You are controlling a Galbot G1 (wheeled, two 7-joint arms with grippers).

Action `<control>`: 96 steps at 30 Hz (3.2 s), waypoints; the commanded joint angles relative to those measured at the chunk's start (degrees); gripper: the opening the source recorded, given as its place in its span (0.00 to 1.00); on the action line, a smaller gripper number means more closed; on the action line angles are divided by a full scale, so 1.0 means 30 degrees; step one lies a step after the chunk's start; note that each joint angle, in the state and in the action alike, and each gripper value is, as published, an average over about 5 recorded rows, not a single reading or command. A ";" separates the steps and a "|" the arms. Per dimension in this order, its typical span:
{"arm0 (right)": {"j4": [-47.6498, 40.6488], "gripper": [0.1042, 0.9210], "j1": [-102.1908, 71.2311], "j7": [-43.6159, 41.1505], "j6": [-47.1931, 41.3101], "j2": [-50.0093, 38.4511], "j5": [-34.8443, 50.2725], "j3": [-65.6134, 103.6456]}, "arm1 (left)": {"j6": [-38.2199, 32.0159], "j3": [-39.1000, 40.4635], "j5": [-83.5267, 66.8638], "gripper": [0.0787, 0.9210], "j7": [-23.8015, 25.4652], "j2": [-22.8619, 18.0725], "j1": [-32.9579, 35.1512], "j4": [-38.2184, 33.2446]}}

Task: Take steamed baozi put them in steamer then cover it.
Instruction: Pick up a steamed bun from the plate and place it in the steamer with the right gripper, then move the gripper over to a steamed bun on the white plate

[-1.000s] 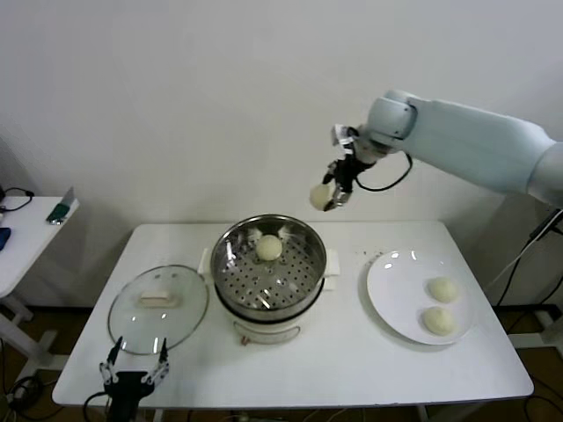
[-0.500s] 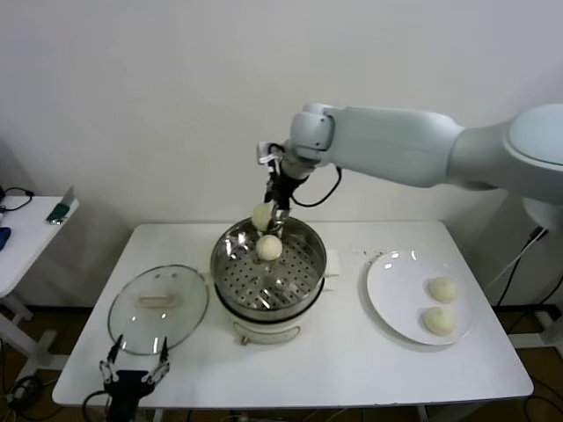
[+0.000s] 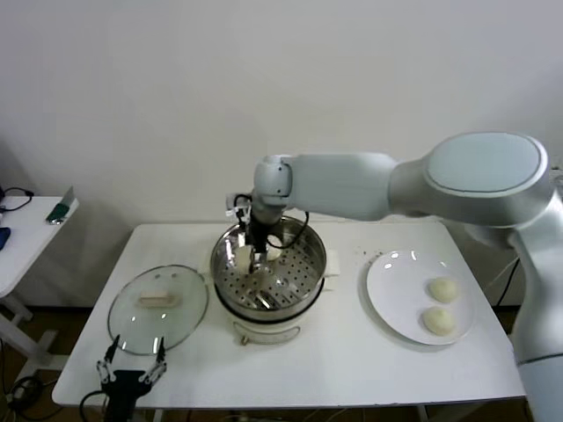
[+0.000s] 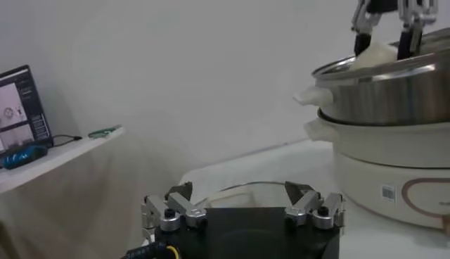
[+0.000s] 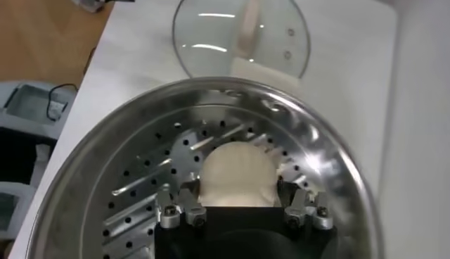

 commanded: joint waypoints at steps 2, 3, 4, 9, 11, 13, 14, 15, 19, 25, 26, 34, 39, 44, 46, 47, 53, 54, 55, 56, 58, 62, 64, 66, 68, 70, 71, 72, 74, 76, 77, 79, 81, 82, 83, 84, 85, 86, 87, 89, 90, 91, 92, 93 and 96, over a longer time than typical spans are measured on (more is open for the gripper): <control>-0.0351 0.74 -0.1063 0.0249 -0.0122 0.0849 0.0049 -0.0395 | 0.0022 -0.0048 -0.0130 0.88 -0.0011 0.0182 -0.0063 0.0056; -0.0382 0.75 -0.1058 0.0259 -0.0153 0.0861 0.0033 -0.0380 | 0.0031 -0.0050 -0.0133 0.88 -0.0009 0.0193 -0.0076 0.0047; -0.0403 0.75 -0.1041 0.0266 -0.0189 0.0861 0.0021 -0.0350 | 0.0033 -0.0049 -0.0130 0.88 -0.0008 0.0201 -0.0087 0.0041; -0.0397 0.85 -0.0504 0.0117 -0.0229 0.0570 0.0044 -0.0103 | 0.0041 -0.0030 -0.0107 0.88 -0.0008 0.0244 -0.0086 0.0012; -0.0277 0.87 -0.0031 -0.0113 -0.0153 0.0220 0.0057 -0.0008 | 0.0062 -0.0004 -0.0080 0.88 -0.0005 0.0254 -0.0100 -0.0001; 0.0006 0.88 0.0605 -0.0475 -0.0026 -0.0272 0.0063 0.0075 | 0.0100 0.0030 -0.0046 0.88 -0.0001 0.0250 -0.0121 -0.0034; 0.0193 0.88 0.0995 -0.0754 0.0073 -0.0569 0.0006 0.0122 | 0.0121 0.0049 -0.0024 0.88 0.0000 0.0245 -0.0133 -0.0053; 0.0393 0.88 0.1466 -0.1289 0.0318 -0.0919 -0.0266 0.0186 | 0.0138 0.0068 0.0004 0.88 0.0002 0.0242 -0.0139 -0.0078; 0.1041 0.88 0.3771 -0.3664 0.1602 -0.2309 -0.1180 -0.0160 | 0.0221 0.0099 0.0148 0.88 0.0023 0.0327 -0.0218 -0.0191; 0.3832 0.88 0.5840 -0.4244 0.2228 -0.6238 -0.2333 -0.0854 | 0.0413 0.0317 0.0487 0.88 0.0041 0.0267 -0.0468 -0.0318; 0.4453 0.88 0.5957 -0.4223 0.2212 -0.7081 -0.2661 -0.0888 | 0.0425 0.0358 0.0538 0.88 0.0044 0.0247 -0.0475 -0.0307; 0.7692 0.88 0.5327 -0.4409 0.2473 -1.3481 -0.7395 -0.1125 | 0.0741 0.0512 0.0757 0.88 0.0101 0.0344 -0.0458 -0.0227; 0.8143 0.88 0.3740 -0.4684 0.2913 -1.6373 -1.0365 -0.0675 | 0.0869 0.0510 0.0935 0.88 0.0144 0.0315 -0.0469 -0.0162; 0.7592 0.88 0.0644 -0.4375 0.3111 -1.8399 -1.2614 0.1371 | 0.1001 0.0441 0.1173 0.88 0.0147 0.0246 -0.0556 -0.0163; 0.7239 0.88 -0.0834 -0.4342 0.3214 -1.8988 -1.3406 0.2313 | 0.1049 0.0404 0.1289 0.88 0.0156 0.0223 -0.0536 -0.0166; 0.7093 0.88 -0.1488 -0.4367 0.3281 -1.9247 -1.3805 0.2749 | 0.1062 0.0388 0.1332 0.88 0.0159 0.0212 -0.0517 -0.0156; 0.5954 0.88 -0.5336 -0.4593 0.3497 -2.0358 -1.5265 0.5401 | 0.0995 0.0325 0.1511 0.88 0.0173 0.0035 -0.0428 0.0025; 0.5702 0.88 -0.5952 -0.4657 0.3568 -2.0474 -1.5541 0.5936 | 0.0982 0.0333 0.1509 0.88 0.0155 -0.0013 -0.0435 0.0059; 0.5459 0.88 -0.6528 -0.4712 0.3655 -2.0553 -1.5832 0.6443 | 0.0983 0.0343 0.1494 0.88 0.0126 -0.0066 -0.0443 0.0088; 0.5224 0.88 -0.7083 -0.4747 0.3737 -2.0606 -1.6097 0.6913 | 0.0991 0.0353 0.1474 0.88 0.0068 -0.0117 -0.0455 0.0117; 0.4813 0.88 -0.7984 -0.4782 0.3863 -2.0620 -1.6497 0.7695 | 0.1023 0.0367 0.1437 0.88 -0.0058 -0.0196 -0.0475 0.0149; 0.4119 0.88 -0.9260 -0.4811 0.3963 -2.0416 -1.7005 0.8703 | 0.1068 0.0349 0.1461 0.88 -0.0150 -0.0261 -0.0530 0.0155; 0.3795 0.88 -0.9838 -0.4804 0.3987 -2.0226 -1.7208 0.9132 | 0.1093 0.0341 0.1483 0.88 -0.0149 -0.0283 -0.0584 0.0157; 0.3488 0.88 -1.0412 -0.4767 0.4002 -1.9978 -1.7364 0.9643 | 0.1112 0.0354 0.1536 0.88 -0.0146 -0.0322 -0.0635 0.0185; 0.3256 0.88 -1.0764 -0.4729 0.4010 -1.9696 -1.7449 0.9979 | 0.1114 0.0380 0.1615 0.88 -0.0142 -0.0363 -0.0666 0.0239; 0.3083 0.88 -1.0905 -0.4706 0.4003 -1.9433 -1.7450 1.0086 | 0.1107 0.0403 0.1701 0.88 -0.0141 -0.0406 -0.0680 0.0300; 0.2992 0.88 -1.0938 -0.4706 0.4004 -1.9302 -1.7458 1.0098 | 0.1109 0.0406 0.1728 0.88 -0.0143 -0.0434 -0.0682 0.0313; 0.2910 0.88 -1.0961 -0.4707 0.4005 -1.9182 -1.7463 1.0096 | 0.1118 0.0409 0.1738 0.88 -0.0146 -0.0462 -0.0683 0.0312; 0.2760 0.88 -1.0997 -0.4718 0.4012 -1.8955 -1.7477 1.0104 | 0.1163 0.0411 0.1682 0.88 -0.0150 -0.0522 -0.0676 0.0252; 0.2593 0.88 -1.1020 -0.4721 0.4022 -1.8731 -1.7487 1.0142 | 0.1203 0.0412 0.1638 0.88 -0.0152 -0.0566 -0.0678 0.0203; 0.2487 0.88 -1.1023 -0.4713 0.4026 -1.8606 -1.7486 1.0188 | 0.1214 0.0414 0.1635 0.88 -0.0154 -0.0584 -0.0685 0.0197; 0.2283 0.88 -1.1020 -0.4691 0.4030 -1.8396 -1.7458 1.0325 | 0.1207 0.0418 0.1679 0.88 -0.0158 -0.0609 -0.0696 0.0223; 0.2125 0.88 -1.0931 -0.4679 0.4030 -1.8196 -1.7370 1.0425 | 0.1192 0.0427 0.1715 0.88 -0.0162 -0.0623 -0.0682 0.0251; 0.2078 0.88 -1.0824 -0.4693 0.4029 -1.8117 -1.7302 1.0398 | 0.1178 0.0432 0.1732 0.88 -0.0163 -0.0625 -0.0670 0.0269; 0.2031 0.88 -1.0683 -0.4715 0.4035 -1.8030 -1.7235 1.0318 | 0.1162 0.0437 0.1748 0.88 -0.0165 -0.0629 -0.0658 0.0292; 0.1980 0.88 -1.0536 -0.4745 0.4047 -1.7953 -1.7182 1.0223 | 0.1142 0.0441 0.1762 0.88 -0.0168 -0.0637 -0.0648 0.0321; 0.1938 0.88 -1.0421 -0.4775 0.4060 -1.7898 -1.7159 1.0135 | 0.1124 0.0442 0.1772 0.88 -0.0171 -0.0647 -0.0640 0.0349; 0.1894 0.88 -1.0307 -0.4807 0.4080 -1.7844 -1.7141 1.0037 | 0.1107 0.0444 0.1783 0.88 -0.0175 -0.0659 -0.0628 0.0380; 0.1859 0.88 -1.0243 -0.4833 0.4099 -1.7808 -1.7143 0.9980 | 0.1090 0.0444 0.1790 0.88 -0.0178 -0.0669 -0.0617 0.0405; 0.1828 0.88 -1.0171 -0.4868 0.4130 -1.7775 -1.7147 0.9924 | 0.1061 0.0443 0.1795 0.88 -0.0179 -0.0679 -0.0591 0.0432; 0.1822 0.88 -1.0128 -0.4886 0.4139 -1.7766 -1.7127 0.9898 | 0.1051 0.0442 0.1798 0.88 -0.0179 -0.0679 -0.0580 0.0437; 0.1825 0.88 -1.0085 -0.4892 0.4141 -1.7764 -1.7088 0.9879 | 0.1044 0.0442 0.1799 0.88 -0.0178 -0.0676 -0.0575 0.0438; 0.1831 0.88 -1.0020 -0.4904 0.4142 -1.7763 -1.7049 0.9849 | 0.1040 0.0441 0.1803 0.88 -0.0177 -0.0672 -0.0574 0.0437; 0.1840 0.88 -0.9943 -0.4915 0.4140 -1.7762 -1.7001 0.9808 | 0.1039 0.0443 0.1805 0.88 -0.0177 -0.0669 -0.0579 0.0438; 0.1844 0.88 -0.9735 -0.4968 0.4150 -1.7745 -1.6921 0.9653 | 0.1026 0.0454 0.1822 0.88 -0.0177 -0.0667 -0.0606 0.0459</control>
